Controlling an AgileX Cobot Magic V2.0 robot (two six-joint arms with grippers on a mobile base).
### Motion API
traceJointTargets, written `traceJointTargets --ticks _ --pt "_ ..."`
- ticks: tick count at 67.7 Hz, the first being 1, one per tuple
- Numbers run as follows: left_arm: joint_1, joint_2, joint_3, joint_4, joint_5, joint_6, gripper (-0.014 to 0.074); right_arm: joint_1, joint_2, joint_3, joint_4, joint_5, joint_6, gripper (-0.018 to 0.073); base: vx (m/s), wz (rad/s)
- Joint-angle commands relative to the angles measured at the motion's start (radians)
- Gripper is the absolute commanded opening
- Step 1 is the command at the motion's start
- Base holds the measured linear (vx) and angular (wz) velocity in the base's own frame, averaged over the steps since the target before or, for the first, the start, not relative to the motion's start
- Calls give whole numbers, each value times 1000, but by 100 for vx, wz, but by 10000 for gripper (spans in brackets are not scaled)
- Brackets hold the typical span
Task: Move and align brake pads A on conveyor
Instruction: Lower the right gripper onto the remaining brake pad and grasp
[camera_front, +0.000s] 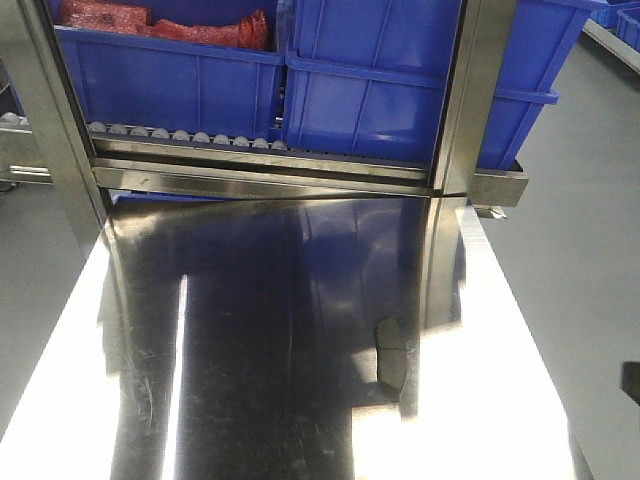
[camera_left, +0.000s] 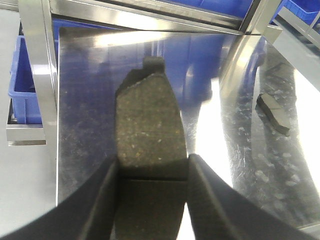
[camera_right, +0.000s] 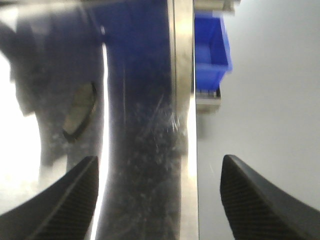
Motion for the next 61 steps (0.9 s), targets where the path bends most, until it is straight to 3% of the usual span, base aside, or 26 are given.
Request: traceJointTargets --ticks 1,27,41,51,61 --pt "-5 13 -26 5 -95 -1 -6 -1 155 -87 5 -17 -2 487 0 0" --pt "-5 13 -26 5 -94 -1 -6 -1 594 -236 0 29 -5 487 0 0" --pt "-5 13 -26 5 -93 -1 -6 3 755 -316 82 45 2 487 0 0" --pt "-5 13 -26 5 -92 -1 -6 80 836 -383 94 41 15 487 0 0" --pt "-5 13 -26 5 -91 -1 -6 191 943 -480 79 42 95 487 0 0"
